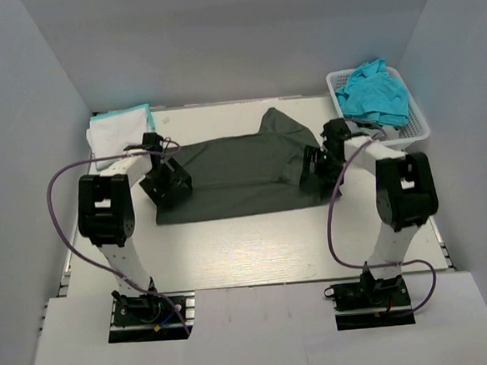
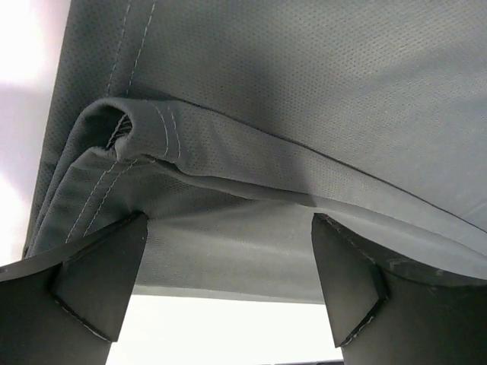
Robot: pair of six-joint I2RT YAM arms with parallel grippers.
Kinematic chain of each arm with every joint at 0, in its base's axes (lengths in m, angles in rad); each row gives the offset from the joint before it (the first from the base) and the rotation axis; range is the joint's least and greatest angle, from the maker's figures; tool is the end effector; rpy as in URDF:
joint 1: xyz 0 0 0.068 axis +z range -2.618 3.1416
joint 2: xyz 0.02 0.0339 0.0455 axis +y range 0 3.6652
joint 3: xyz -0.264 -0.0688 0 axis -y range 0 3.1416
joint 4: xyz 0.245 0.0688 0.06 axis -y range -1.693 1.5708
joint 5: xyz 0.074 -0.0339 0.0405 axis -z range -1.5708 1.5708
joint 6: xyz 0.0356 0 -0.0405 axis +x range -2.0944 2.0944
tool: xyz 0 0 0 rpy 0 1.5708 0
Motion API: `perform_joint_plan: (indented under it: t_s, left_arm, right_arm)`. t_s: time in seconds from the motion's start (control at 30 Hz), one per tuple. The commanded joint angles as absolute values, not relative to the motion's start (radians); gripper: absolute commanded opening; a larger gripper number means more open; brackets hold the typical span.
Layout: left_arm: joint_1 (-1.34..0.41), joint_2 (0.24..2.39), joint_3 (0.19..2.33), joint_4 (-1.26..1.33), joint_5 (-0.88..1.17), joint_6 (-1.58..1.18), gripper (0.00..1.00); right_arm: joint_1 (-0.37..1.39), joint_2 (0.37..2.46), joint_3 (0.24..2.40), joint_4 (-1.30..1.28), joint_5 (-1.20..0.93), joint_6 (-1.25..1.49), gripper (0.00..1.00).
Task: Fold and stack the t-shirts
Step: Fold the flattened tshirt in 1/3 of the way
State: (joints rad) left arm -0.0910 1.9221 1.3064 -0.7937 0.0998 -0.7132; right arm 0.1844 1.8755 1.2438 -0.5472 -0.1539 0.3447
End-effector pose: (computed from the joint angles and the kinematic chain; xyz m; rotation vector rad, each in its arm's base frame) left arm 0.3613 -0.0365 0.1609 -0.9138 2.8818 -0.2346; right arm 0.3667 0.0740 0.1682 0.1803 2.7767 0.3515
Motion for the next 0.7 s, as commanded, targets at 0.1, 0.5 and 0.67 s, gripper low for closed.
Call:
perform_joint_plan:
  t_s: [0.1,0.5,0.67]
  left_arm:
    - [-0.097,1.736,1.05,-0.862,0.077,-0.683,1.0]
    - [-0.094,1.564,1.212,-0.948,-0.006,-0.661,1.0]
    - [-0.083,1.759,1.422,-0.948,-0.086,-0.686,1.0]
  right_arm:
    - [0.222,1.645,0.881,-0.592,-0.149,0.371,0.9]
    - [0.293,1.385,1.064,-0.671,-0.196,0.296,0.9]
    - [0.287,1.581,1.308,-0.647,-0.085,0.284,0.9]
